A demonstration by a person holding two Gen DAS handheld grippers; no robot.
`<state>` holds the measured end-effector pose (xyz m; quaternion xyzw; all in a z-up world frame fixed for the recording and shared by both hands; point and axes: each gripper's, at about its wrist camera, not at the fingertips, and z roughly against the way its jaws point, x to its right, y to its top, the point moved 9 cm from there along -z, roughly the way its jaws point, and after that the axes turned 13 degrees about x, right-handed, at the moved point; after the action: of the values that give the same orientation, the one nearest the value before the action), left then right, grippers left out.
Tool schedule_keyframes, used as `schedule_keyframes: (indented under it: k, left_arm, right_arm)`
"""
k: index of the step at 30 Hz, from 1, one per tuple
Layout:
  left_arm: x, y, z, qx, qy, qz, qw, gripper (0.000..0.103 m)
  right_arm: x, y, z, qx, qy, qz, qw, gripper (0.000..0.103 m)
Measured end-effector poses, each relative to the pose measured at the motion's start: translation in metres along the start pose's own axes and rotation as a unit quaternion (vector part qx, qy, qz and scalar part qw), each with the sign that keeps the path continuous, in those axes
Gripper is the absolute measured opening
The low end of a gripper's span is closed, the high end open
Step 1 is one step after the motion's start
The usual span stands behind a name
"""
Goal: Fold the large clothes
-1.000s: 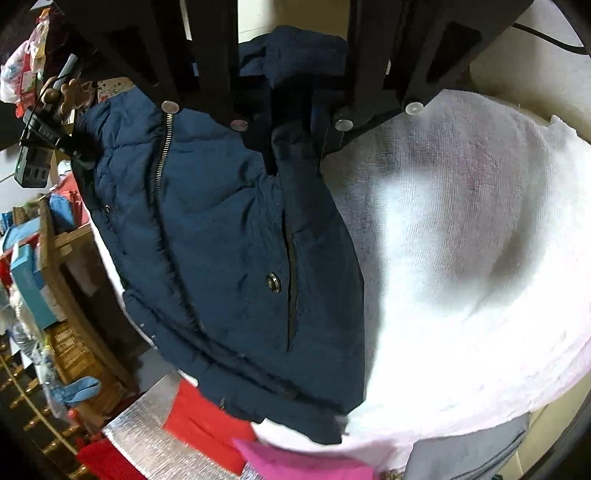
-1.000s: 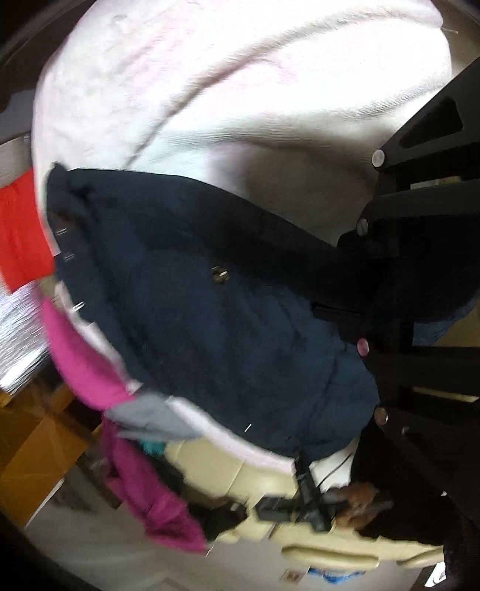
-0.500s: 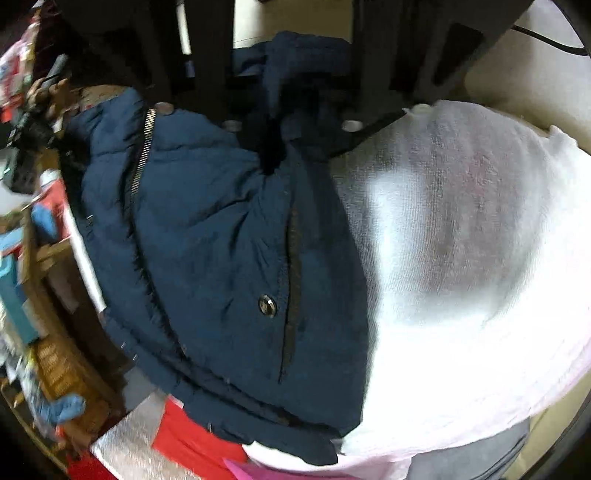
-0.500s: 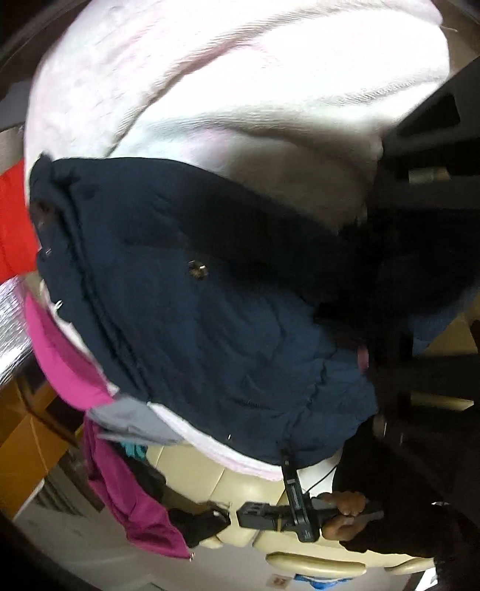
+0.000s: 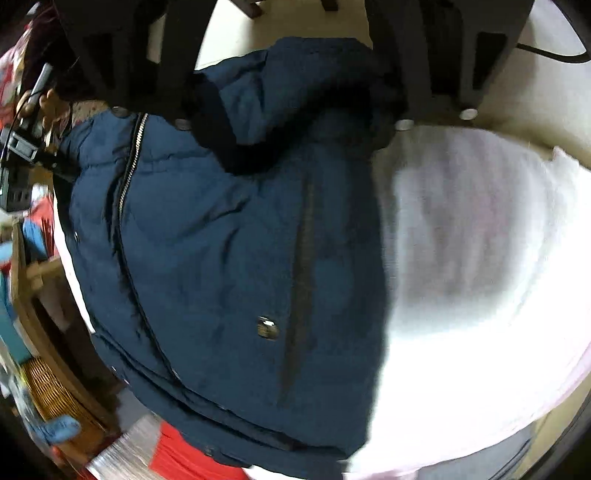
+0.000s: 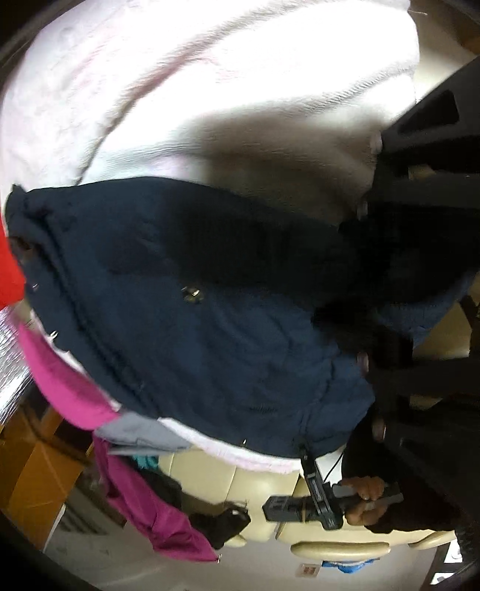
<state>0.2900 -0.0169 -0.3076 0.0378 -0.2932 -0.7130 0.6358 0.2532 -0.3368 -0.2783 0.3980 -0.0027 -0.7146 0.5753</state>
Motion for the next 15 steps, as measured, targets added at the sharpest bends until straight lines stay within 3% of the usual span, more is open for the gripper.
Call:
schedule_keyframes:
  k: [2,3,4,5,6,7,15]
  left_arm:
    - [0.001,0.001,-0.004,0.003,0.001,0.006,1.0000,0.059]
    - [0.001,0.002,-0.002,0.008,-0.001,0.009,0.9999,0.050]
    - [-0.005,0.000,0.004,0.013,-0.004,0.013,0.9998,0.030]
    - [-0.006,0.001,0.006,0.016,-0.015,0.024,0.9995,0.021]
    - [-0.002,-0.002,0.007,0.019,-0.023,0.030,0.9991,0.018]
    - [-0.001,-0.001,0.010,0.023,-0.029,0.031,0.9988,0.015]
    - [0.016,0.003,0.069,0.063,-0.101,0.019,0.9927,0.013]
  right_arm:
    - [-0.010,0.000,-0.004,0.009,0.000,0.032,0.999,0.068]
    - [-0.014,-0.001,-0.005,0.012,-0.003,0.051,0.999,0.059]
    - [-0.016,-0.003,-0.005,0.014,-0.009,0.067,0.998,0.052]
    - [-0.015,-0.002,-0.002,0.021,-0.012,0.073,0.997,0.035]
    - [-0.017,0.000,0.001,0.028,-0.004,0.068,0.997,0.023]
    - [-0.014,0.002,0.008,0.036,0.006,0.064,0.997,0.019]
    - [-0.040,0.017,0.065,0.112,0.083,0.052,0.989,0.016]
